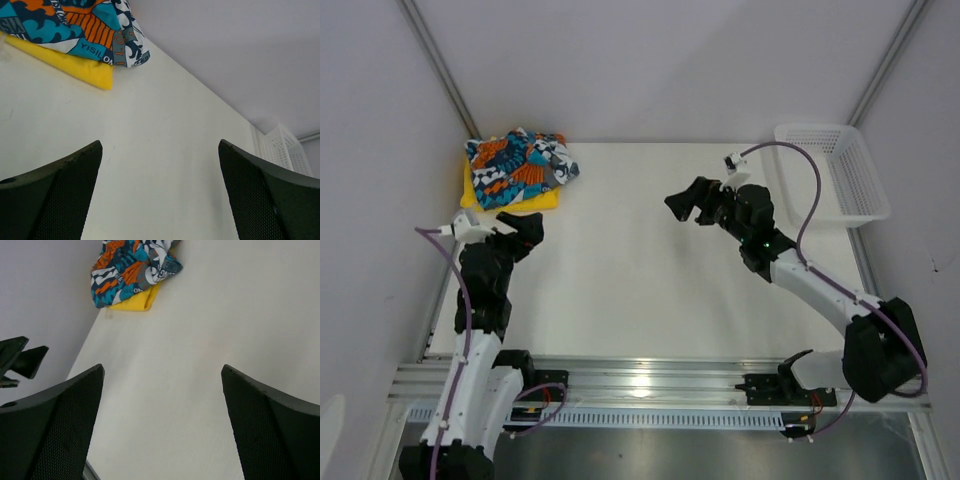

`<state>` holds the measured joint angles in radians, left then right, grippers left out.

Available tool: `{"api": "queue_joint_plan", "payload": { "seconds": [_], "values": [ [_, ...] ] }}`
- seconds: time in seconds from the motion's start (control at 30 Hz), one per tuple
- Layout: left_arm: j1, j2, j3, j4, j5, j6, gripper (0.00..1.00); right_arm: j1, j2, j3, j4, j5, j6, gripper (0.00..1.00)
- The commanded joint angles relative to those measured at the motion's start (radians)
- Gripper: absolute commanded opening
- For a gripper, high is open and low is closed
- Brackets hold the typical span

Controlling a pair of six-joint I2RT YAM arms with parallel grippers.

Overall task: Fold and stack the shorts
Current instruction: Neatly place the folded shorts to the corner

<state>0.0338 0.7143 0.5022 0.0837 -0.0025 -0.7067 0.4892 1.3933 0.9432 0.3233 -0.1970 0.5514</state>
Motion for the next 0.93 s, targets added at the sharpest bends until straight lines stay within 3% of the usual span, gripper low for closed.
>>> {"api": "queue_joint_plan", "payload": {
  "seconds": [0.0,0.3,0.53,0.9],
  "values": [
    [-0.006,-0.186,-0.073,-0.113,-0.048,0.038,0.99,0.035,-0.16,-0.121,-0.098,0.197,-0.128,0.99],
    [-0.006,-0.557,-0.307,-0.237,-0.037,0.101,0.99,0.057,-0.356,-0.449,-0.012,0.327,-0.173,0.99],
    [-0.006,-0.642,-0.321,-0.352,-0.086,0.115,0.99,0.081,-0.329,-0.587,0.115,0.39,-0.139,0.99],
    [-0.008,-0.628,-0.338,-0.349,-0.117,0.085,0.99,0.109,-0.307,-0.58,0.128,0.395,-0.123,0.99]
  ]
}}
